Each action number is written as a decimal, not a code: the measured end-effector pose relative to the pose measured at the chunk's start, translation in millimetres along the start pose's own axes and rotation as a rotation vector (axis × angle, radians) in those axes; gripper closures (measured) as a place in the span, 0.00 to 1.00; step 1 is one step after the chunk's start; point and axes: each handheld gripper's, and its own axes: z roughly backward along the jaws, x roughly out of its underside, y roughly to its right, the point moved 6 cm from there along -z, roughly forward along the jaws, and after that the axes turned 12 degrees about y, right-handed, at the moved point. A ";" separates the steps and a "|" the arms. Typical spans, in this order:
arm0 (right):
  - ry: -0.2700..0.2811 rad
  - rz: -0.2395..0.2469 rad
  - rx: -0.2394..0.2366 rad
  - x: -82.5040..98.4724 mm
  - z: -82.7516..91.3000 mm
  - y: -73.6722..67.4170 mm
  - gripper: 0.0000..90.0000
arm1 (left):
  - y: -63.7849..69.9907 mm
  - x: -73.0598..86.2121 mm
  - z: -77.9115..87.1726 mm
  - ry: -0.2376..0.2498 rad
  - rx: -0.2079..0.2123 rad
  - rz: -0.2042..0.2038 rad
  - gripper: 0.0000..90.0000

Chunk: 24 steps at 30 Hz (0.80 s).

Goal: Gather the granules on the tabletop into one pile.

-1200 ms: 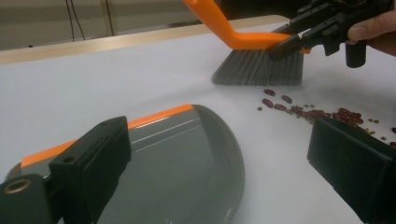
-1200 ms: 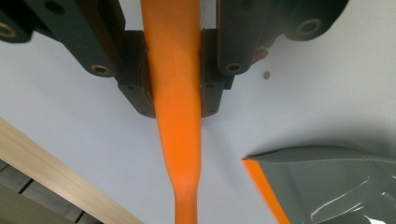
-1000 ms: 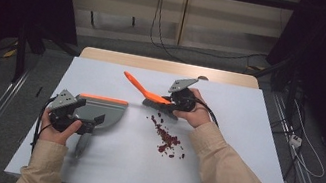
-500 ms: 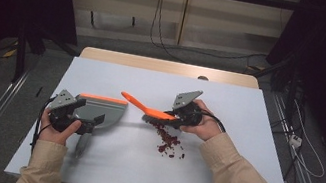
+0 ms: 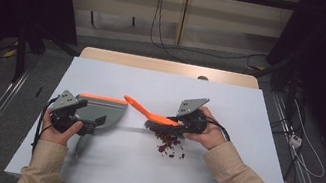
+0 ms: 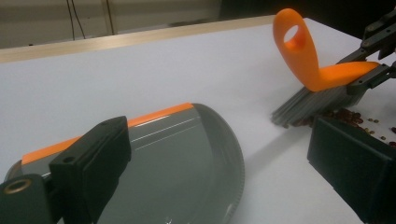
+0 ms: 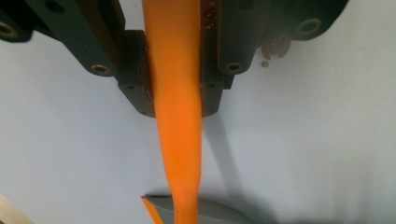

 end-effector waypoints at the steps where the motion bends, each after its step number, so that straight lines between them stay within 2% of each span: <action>1: 0.007 -0.006 -0.006 -0.4 0.1 -0.5 0.79 | 0.2 0.0 -0.2 0.001 0.001 0.000 0.07; 2: 0.008 -0.021 -0.013 -0.7 0.1 -1.6 0.79 | 0.2 -0.1 -0.3 0.002 0.000 -0.001 0.07; 5: 0.000 -0.003 -0.006 -2.7 -0.3 -3.3 0.79 | 0.0 -0.1 -0.2 0.001 0.001 -0.001 0.07; 10: 0.053 -0.007 0.024 -11.5 2.2 5.0 0.79 | 0.0 0.4 -0.5 -0.005 0.004 -0.006 0.07; 15: 0.024 0.016 0.033 -9.1 -13.7 16.4 0.79 | -0.3 0.7 -1.0 -0.007 0.003 -0.004 0.07; 16: 0.011 0.023 0.020 -7.9 -17.8 17.1 0.79 | -0.5 0.7 -0.9 -0.007 0.003 -0.004 0.07; 18: 0.018 0.009 0.002 -8.1 -21.0 14.1 0.79 | -0.7 0.4 -0.8 -0.002 0.003 0.000 0.07; 20: 0.002 0.042 -0.021 -7.8 -20.5 6.7 0.79 | -1.5 0.4 -0.2 -0.003 0.002 -0.002 0.07; 24: -0.010 0.041 -0.040 -5.6 -13.1 -0.7 0.79 | -2.8 0.0 0.5 0.002 0.000 0.001 0.07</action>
